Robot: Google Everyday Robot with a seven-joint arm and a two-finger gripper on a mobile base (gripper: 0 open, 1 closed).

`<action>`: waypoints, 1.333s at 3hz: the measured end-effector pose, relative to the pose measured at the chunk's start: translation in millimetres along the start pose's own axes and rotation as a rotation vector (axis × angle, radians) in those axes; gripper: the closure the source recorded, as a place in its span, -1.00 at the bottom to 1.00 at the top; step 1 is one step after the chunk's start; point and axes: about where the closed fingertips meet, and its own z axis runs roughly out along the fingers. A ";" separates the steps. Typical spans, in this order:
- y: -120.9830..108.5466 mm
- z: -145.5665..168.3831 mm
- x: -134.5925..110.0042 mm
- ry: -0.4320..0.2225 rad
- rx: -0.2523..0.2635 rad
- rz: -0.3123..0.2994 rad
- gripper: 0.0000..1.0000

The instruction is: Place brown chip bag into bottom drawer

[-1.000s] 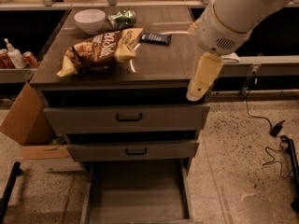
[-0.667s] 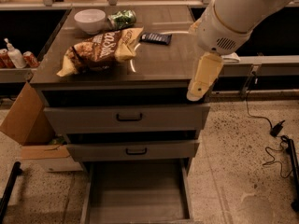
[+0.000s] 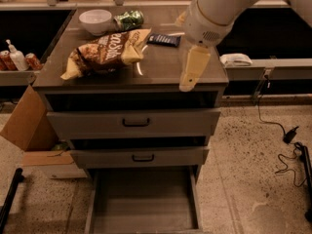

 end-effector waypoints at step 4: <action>-50.6 71.7 -103.6 -0.025 0.018 -0.256 -1.00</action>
Offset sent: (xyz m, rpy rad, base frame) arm 0.0741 0.0932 -0.0087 -0.0535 -0.0891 0.2300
